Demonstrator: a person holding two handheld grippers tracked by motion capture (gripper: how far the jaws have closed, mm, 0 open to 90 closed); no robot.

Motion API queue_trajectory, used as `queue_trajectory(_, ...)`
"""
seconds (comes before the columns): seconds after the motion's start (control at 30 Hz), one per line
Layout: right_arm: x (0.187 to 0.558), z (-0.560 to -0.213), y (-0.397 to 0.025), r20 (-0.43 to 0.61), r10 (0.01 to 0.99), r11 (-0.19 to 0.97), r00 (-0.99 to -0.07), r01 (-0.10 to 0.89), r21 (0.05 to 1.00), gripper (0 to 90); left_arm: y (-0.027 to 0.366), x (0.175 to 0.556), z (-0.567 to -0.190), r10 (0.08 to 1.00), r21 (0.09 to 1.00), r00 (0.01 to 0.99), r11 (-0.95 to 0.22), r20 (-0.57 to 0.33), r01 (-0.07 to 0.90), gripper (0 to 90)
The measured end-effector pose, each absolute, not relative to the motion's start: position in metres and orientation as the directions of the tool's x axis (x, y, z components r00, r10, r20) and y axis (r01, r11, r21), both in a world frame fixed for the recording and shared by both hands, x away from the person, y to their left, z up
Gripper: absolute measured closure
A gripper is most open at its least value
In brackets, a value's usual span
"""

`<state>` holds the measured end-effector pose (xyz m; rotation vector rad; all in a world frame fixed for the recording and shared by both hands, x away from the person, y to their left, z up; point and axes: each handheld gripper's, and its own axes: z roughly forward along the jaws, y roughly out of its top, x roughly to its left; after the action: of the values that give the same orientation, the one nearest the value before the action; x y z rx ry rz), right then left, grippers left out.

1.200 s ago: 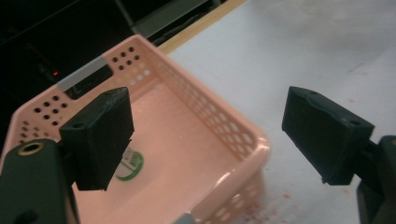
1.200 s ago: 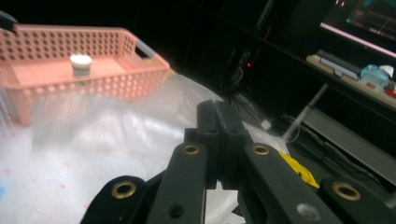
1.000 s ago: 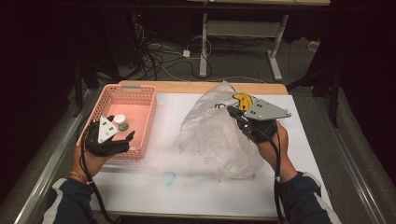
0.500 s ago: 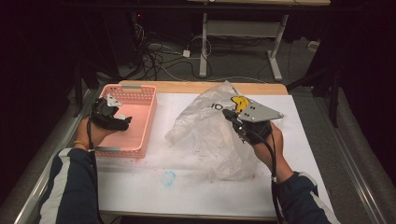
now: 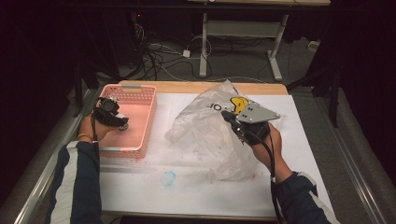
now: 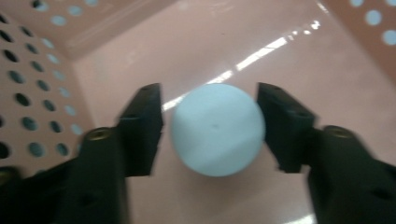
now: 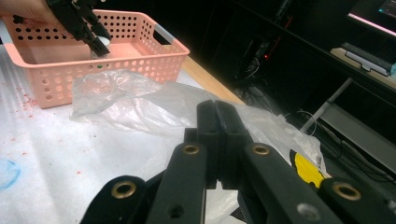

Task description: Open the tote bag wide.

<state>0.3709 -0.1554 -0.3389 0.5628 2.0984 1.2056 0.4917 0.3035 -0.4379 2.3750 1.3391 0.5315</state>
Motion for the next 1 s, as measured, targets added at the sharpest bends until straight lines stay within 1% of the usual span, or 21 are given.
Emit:
queue_trajectory(0.1,0.372,-0.340,-0.156,-0.317,0.642,0.484,-0.698,0.048,0.874,90.0,0.301,0.491,-0.437,0.855,0.475,0.494,-0.505,0.161,0.720,47.9)
queue_trajectory(0.2,0.372,-0.340,-0.157,-0.317,0.643,0.484,-0.697,0.049,0.874,90.0,0.299,0.488,-0.434,0.842,0.472,0.503,-0.530,0.194,0.704,48.1)
queue_trajectory(0.3,0.373,-0.340,-0.158,-0.314,0.648,0.479,-0.694,0.050,0.876,90.0,0.299,0.483,-0.427,0.838,0.507,0.506,-0.532,0.203,0.678,48.2)
queue_trajectory(0.47,0.372,-0.340,-0.157,-0.316,0.645,0.483,-0.696,0.051,0.874,90.0,0.297,0.465,-0.407,0.834,0.608,0.511,-0.521,0.210,0.599,48.3)
queue_trajectory(0.53,0.372,-0.341,-0.156,-0.313,0.643,0.481,-0.699,0.051,0.875,90.0,0.295,0.453,-0.400,0.835,0.656,0.500,-0.512,0.229,0.555,48.3)
queue_trajectory(0.6,0.373,-0.342,-0.156,-0.312,0.640,0.482,-0.703,0.051,0.875,90.0,0.294,0.439,-0.396,0.834,0.705,0.504,-0.497,0.226,0.506,48.3)
queue_trajectory(0.73,0.375,-0.346,-0.154,-0.302,0.632,0.478,-0.714,0.053,0.877,90.0,0.292,0.412,-0.392,0.830,0.767,0.512,-0.474,0.223,0.433,48.4)
queue_trajectory(0.93,0.376,-0.347,-0.150,-0.298,0.624,0.480,-0.722,0.054,0.875,90.0,0.283,0.384,-0.390,0.810,0.799,0.544,-0.469,0.220,0.376,48.5)
queue_trajectory(1.0,0.377,-0.349,-0.150,-0.292,0.622,0.480,-0.727,0.060,0.875,90.0,0.280,0.377,-0.389,0.802,0.805,0.550,-0.477,0.234,0.353,48.5)
